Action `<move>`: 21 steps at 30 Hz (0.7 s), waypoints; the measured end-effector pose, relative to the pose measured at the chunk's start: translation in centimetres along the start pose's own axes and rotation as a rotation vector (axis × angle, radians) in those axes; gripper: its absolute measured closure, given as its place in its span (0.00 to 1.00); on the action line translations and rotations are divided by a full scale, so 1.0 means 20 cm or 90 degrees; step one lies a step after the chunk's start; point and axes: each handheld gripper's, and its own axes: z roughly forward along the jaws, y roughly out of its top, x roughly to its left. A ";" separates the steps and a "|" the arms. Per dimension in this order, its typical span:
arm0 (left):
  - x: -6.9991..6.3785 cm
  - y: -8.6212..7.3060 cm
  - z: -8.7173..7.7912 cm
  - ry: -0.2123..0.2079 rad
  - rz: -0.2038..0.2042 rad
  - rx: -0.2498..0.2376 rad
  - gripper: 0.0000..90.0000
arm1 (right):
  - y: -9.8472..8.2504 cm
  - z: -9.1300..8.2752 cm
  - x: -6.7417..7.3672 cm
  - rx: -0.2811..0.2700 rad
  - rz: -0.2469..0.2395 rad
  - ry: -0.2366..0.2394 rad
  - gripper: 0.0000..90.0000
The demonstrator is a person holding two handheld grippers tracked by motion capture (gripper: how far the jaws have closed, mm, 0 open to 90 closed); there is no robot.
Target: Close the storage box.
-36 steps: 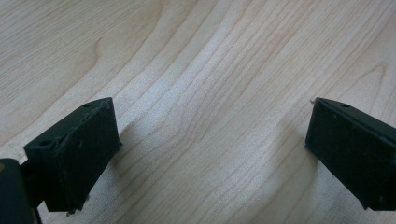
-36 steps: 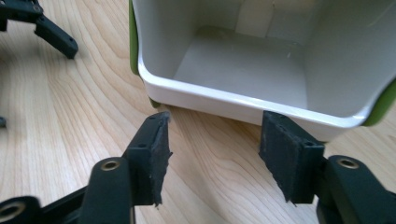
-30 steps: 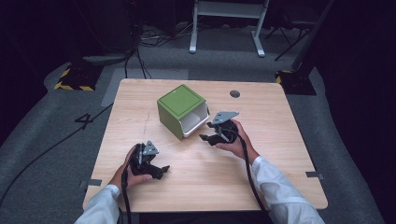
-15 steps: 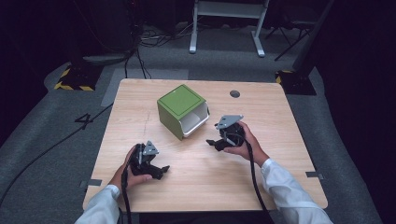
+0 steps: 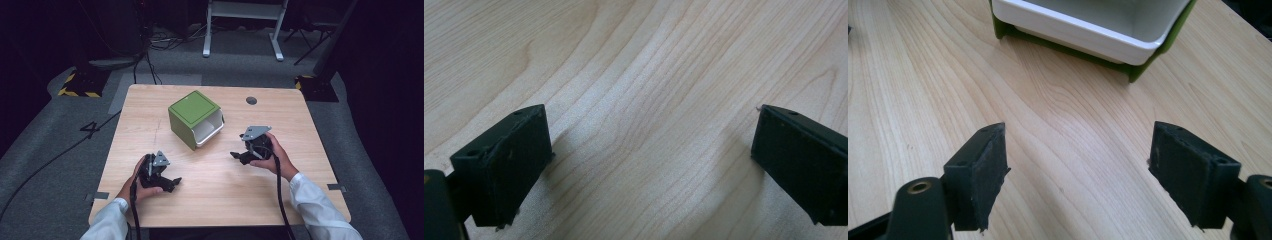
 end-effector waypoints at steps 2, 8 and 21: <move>0.00 0.00 0.00 0.000 0.000 0.000 0.03 | -0.03 -0.03 -0.01 -0.002 0.006 -0.004 0.26; 0.00 0.00 0.00 0.000 0.000 -0.001 0.03 | -0.08 -0.09 -0.02 0.003 0.010 -0.012 0.26; 0.00 0.00 0.00 0.001 -0.001 0.000 0.03 | -0.23 -0.22 -0.05 0.015 0.021 -0.036 0.26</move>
